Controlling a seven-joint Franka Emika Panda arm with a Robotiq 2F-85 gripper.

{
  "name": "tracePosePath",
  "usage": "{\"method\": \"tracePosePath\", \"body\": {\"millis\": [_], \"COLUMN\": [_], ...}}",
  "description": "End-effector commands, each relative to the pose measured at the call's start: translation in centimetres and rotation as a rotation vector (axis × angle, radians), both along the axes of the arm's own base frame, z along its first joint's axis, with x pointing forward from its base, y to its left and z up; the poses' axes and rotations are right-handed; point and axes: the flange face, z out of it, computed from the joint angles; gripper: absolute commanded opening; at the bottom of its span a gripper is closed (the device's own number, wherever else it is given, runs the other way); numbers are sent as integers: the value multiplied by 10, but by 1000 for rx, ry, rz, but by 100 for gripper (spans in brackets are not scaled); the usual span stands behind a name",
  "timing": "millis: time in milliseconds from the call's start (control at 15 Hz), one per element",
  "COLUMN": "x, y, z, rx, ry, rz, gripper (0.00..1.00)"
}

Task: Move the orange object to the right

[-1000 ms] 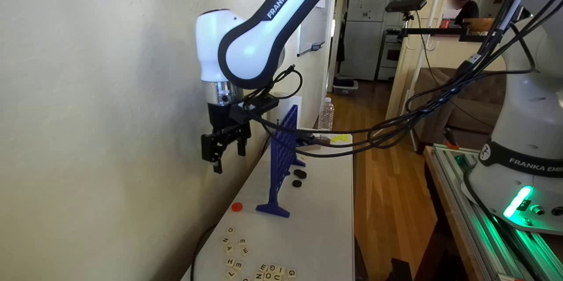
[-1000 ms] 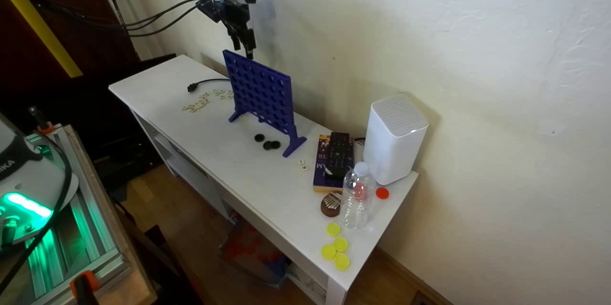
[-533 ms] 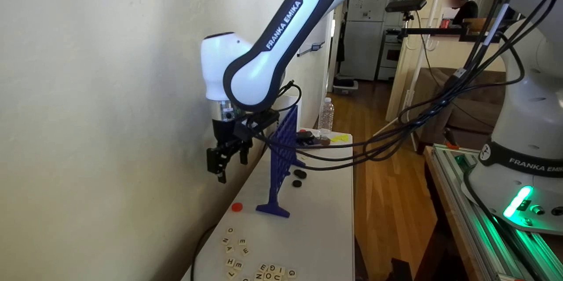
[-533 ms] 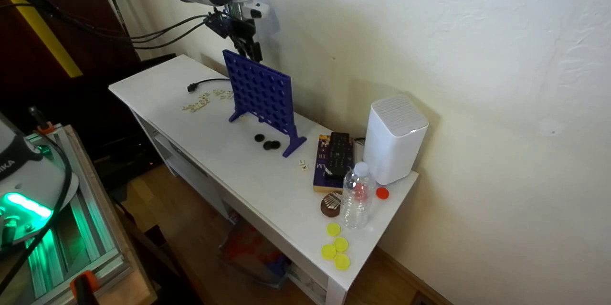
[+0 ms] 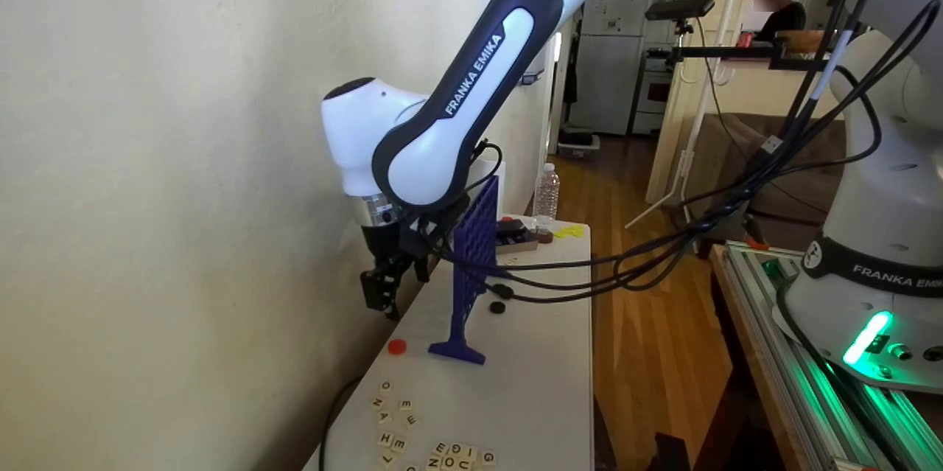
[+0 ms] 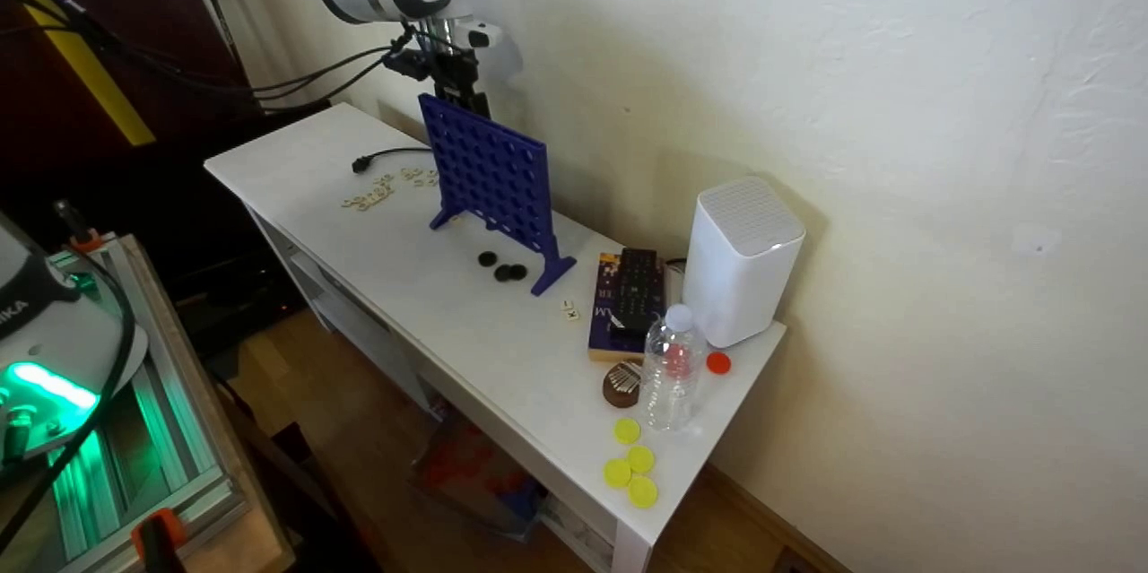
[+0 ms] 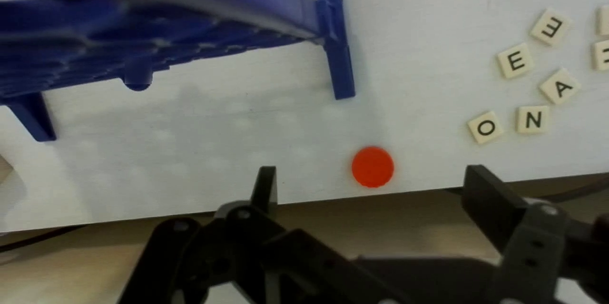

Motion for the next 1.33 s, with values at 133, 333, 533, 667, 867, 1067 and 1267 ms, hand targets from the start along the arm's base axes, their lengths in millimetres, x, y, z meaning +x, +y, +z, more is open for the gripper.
{"method": "tracePosePath", "body": {"millis": [133, 333, 533, 667, 867, 1067, 1267], "x": [3, 11, 17, 21, 27, 33, 37], "y": [14, 22, 29, 30, 30, 33, 33], "z": [-9, -13, -21, -30, -42, -50, -56], "rx": [-66, 13, 34, 37, 18, 1, -45], "ry": [60, 46, 51, 57, 57, 57, 53], "rz": [-8, -14, -15, -24, -48, -96, -144], "gripper": [100, 100, 100, 100, 100, 100, 100]}}
